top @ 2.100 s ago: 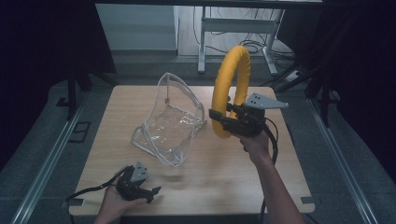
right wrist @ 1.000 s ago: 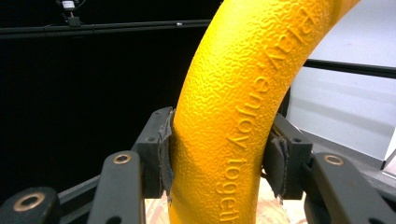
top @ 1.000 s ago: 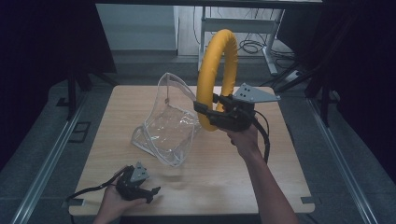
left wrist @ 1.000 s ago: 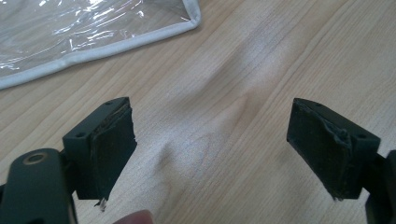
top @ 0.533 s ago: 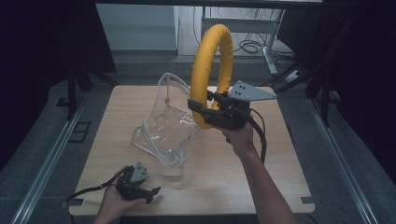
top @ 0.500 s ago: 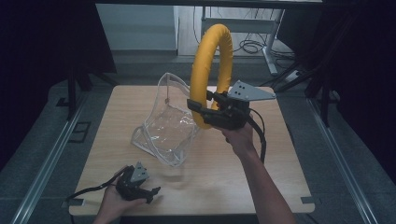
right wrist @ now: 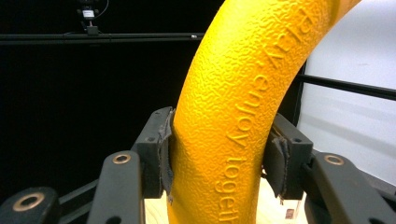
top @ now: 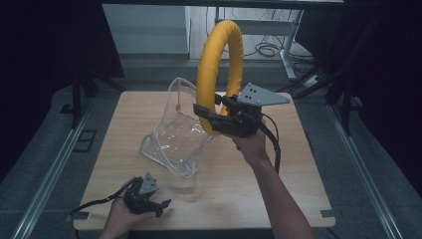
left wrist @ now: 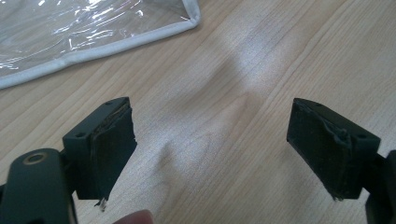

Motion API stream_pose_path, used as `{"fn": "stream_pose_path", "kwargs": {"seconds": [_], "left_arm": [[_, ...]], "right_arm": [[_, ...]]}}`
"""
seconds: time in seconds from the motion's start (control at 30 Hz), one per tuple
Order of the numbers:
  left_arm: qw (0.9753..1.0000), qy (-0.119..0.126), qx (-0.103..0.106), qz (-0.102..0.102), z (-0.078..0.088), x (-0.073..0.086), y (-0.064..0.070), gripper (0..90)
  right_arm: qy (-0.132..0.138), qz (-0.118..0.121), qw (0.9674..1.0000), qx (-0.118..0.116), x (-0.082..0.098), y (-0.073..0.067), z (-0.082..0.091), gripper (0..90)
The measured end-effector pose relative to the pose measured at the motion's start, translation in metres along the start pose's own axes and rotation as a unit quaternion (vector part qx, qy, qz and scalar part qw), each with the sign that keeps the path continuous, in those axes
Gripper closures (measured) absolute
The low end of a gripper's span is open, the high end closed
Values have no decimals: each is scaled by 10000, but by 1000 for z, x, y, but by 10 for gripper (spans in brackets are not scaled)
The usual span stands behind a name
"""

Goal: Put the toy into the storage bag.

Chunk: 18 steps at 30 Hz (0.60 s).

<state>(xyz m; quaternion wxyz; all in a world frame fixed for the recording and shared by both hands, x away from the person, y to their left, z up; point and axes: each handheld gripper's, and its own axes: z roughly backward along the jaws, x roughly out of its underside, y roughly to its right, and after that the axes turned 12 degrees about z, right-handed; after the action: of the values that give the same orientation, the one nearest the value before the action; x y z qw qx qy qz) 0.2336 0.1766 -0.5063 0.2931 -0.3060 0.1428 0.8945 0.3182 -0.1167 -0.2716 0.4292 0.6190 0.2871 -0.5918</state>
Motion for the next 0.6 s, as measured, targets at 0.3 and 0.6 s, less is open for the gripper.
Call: {"fn": "stream_pose_path", "kwargs": {"seconds": [0.3, 0.6], "left_arm": [[10000, -10, 4, -4, 0, 0, 0, 151], [10000, -6, -4, -3, 0, 0, 0, 151]], "right_arm": [[60, 72, 9999, -106, -6, -5, -7, 488], [118, 96, 9997, -198, -10, -9, -14, 487]]}}
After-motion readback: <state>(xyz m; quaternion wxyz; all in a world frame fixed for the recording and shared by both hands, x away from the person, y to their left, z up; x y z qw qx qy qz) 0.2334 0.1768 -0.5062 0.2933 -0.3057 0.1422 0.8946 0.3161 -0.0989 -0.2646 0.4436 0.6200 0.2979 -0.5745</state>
